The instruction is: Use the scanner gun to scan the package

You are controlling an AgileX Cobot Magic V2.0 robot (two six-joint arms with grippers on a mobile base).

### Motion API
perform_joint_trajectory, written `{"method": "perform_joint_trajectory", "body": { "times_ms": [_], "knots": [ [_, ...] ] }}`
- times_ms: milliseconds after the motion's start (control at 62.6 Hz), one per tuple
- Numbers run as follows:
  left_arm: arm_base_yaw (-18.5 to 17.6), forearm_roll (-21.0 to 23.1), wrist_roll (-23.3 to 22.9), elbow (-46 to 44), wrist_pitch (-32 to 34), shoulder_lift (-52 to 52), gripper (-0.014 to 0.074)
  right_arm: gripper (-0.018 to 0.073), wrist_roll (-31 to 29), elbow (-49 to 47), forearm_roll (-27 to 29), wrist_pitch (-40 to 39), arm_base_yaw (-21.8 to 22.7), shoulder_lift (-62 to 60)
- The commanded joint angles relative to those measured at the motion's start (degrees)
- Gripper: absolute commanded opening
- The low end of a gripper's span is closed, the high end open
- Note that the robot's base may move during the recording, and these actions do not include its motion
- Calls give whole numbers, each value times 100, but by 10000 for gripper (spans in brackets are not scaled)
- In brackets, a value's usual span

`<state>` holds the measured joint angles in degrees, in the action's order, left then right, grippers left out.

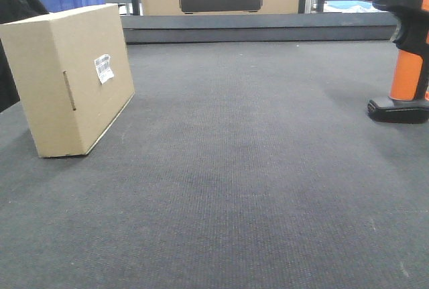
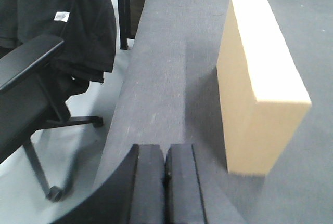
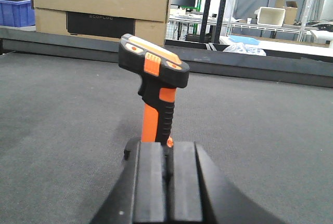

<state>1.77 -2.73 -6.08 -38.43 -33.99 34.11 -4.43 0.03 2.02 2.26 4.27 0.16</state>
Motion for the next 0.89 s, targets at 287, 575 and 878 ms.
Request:
{"method": "perform_joint_trajectory", "body": {
  "times_ms": [287, 575, 878],
  "knots": [
    [-827, 216, -31, -1911, -291, 2690, -111, -167, 4, -3, 24, -95, 7, -16],
    [-1487, -610, -922, -4334, -1499, 5111, -111, -167, 4, -3, 24, -95, 7, -16],
    [-1575, -336, -934, -5250, -2254, 5989, -22, -167, 4, -3, 24, -95, 7, -16]
  ]
}}
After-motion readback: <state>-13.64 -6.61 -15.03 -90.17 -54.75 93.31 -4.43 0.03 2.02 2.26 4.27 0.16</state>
